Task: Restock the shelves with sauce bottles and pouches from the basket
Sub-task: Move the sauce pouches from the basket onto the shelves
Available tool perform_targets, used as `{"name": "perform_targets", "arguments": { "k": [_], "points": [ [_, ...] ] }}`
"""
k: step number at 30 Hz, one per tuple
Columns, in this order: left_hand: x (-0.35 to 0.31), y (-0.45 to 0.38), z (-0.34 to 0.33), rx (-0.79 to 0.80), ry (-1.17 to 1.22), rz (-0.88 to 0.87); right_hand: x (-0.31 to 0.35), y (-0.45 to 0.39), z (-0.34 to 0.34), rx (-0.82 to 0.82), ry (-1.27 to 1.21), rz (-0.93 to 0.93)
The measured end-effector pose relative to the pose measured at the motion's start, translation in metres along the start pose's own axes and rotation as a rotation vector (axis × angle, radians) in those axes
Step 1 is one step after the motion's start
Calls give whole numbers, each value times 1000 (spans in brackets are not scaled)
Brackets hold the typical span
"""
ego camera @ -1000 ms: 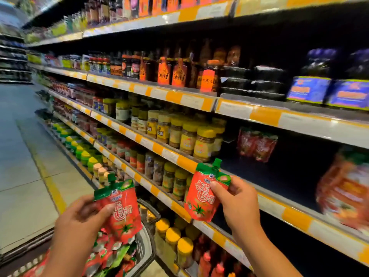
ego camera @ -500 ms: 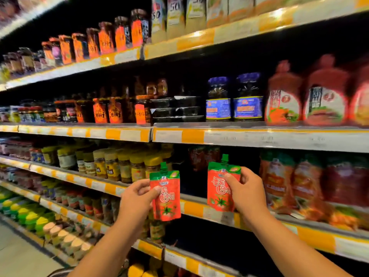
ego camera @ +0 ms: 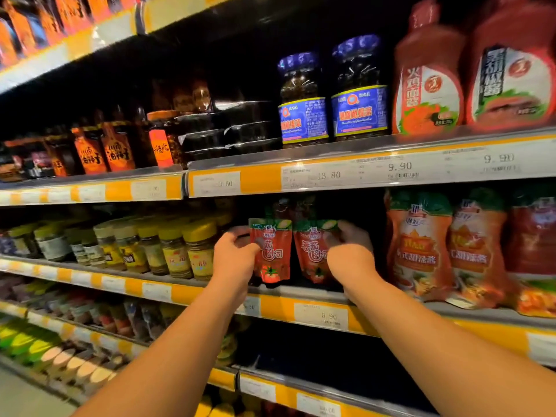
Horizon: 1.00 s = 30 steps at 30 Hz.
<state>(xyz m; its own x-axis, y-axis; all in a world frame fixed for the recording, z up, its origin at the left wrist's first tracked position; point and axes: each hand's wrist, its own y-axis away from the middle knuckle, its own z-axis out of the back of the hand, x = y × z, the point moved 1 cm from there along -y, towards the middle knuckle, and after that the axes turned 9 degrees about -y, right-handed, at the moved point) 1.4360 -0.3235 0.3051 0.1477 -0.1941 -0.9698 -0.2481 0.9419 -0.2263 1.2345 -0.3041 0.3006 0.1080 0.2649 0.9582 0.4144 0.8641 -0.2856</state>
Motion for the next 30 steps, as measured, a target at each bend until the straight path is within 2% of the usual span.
{"name": "perform_targets", "arguments": {
  "k": [5,10,21,25,30],
  "points": [
    [25,-11,6,47,-37,-11,-5,-1,0,66,95,-6],
    [29,-14,25,174,-364,-157,-3,-2,-2,213,355,-145],
    [34,-46,10,167,-380,-155,-22,-31,-33,142,417,-51],
    [35,-73,-1,119,-446,-144,-34,-48,-41,143,376,-38],
    [37,-94,-14,29,-557,-219,-43,-71,-49,170,338,-32]
  ]
}}
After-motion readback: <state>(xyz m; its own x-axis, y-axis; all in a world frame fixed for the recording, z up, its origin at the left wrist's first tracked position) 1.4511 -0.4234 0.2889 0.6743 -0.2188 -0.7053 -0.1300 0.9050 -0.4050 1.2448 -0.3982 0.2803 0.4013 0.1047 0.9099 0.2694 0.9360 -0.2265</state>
